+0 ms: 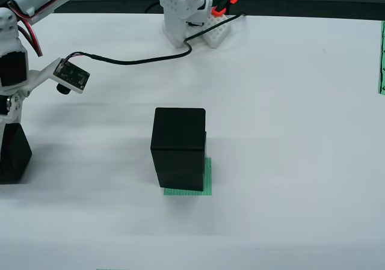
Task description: Stack 3 Blocks on the chosen place.
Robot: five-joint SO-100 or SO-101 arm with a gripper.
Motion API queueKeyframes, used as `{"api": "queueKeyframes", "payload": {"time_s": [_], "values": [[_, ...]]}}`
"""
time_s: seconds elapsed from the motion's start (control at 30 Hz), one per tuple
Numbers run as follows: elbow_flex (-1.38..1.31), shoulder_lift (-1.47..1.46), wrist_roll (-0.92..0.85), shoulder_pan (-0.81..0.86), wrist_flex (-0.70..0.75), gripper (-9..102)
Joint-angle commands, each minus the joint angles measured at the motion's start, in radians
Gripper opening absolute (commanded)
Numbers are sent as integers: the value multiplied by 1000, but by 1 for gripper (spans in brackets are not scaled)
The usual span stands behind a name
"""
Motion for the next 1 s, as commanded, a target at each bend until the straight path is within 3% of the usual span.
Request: {"api": "queueKeyframes", "payload": {"time_s": [0.0,0.57,0.97], "values": [[64,101,-9,-9,6,19],[255,666,-15,-94,-32,19],[877,1299,-190,-353,-383,19]]}}
